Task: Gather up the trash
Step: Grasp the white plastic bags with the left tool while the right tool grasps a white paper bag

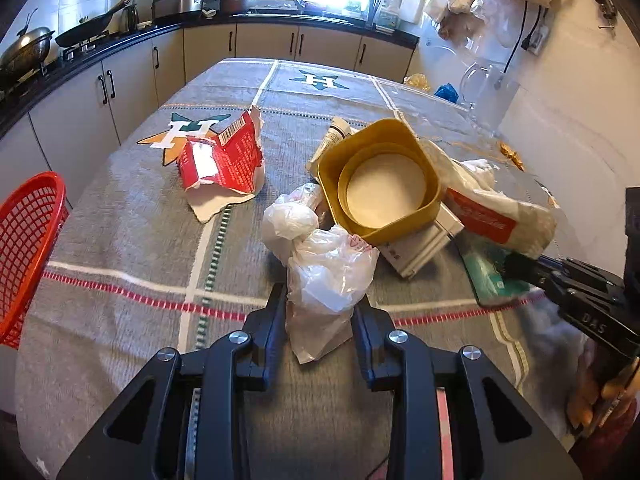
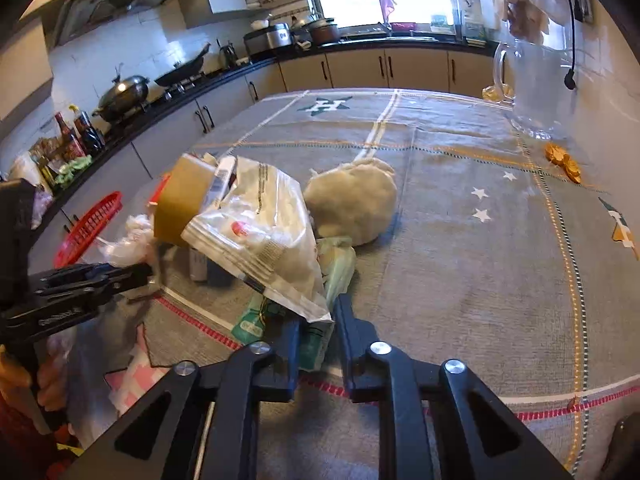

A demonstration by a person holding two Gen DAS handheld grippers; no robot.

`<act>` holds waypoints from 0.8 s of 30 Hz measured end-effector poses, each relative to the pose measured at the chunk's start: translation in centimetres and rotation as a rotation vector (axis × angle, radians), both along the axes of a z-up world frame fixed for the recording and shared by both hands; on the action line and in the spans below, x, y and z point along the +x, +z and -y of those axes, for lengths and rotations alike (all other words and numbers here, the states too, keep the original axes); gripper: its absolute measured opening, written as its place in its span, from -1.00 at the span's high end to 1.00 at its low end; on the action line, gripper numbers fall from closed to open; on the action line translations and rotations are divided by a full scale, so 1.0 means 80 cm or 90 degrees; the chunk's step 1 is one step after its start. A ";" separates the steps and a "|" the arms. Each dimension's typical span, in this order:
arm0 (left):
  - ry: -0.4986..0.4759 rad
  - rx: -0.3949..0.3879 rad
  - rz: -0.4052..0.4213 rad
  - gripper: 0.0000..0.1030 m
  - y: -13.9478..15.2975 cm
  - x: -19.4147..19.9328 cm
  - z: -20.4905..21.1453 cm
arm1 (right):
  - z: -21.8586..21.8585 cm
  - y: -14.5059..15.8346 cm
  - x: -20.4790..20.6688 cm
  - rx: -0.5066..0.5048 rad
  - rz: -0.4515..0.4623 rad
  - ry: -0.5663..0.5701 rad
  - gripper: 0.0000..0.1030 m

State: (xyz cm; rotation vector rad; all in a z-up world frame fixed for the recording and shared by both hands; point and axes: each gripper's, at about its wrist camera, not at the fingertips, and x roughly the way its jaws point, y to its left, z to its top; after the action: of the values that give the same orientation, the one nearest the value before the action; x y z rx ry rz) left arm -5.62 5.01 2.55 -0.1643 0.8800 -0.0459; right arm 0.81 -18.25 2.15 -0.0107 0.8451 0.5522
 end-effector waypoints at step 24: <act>-0.010 -0.020 -0.012 0.42 0.008 -0.017 -0.022 | -0.065 0.048 -0.011 -0.144 0.140 0.018 -0.01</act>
State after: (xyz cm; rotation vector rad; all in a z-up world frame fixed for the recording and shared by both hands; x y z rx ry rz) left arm -6.98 6.75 3.16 -0.1868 0.8991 -0.0735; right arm -0.10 -13.02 5.98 -0.2868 0.6889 0.4699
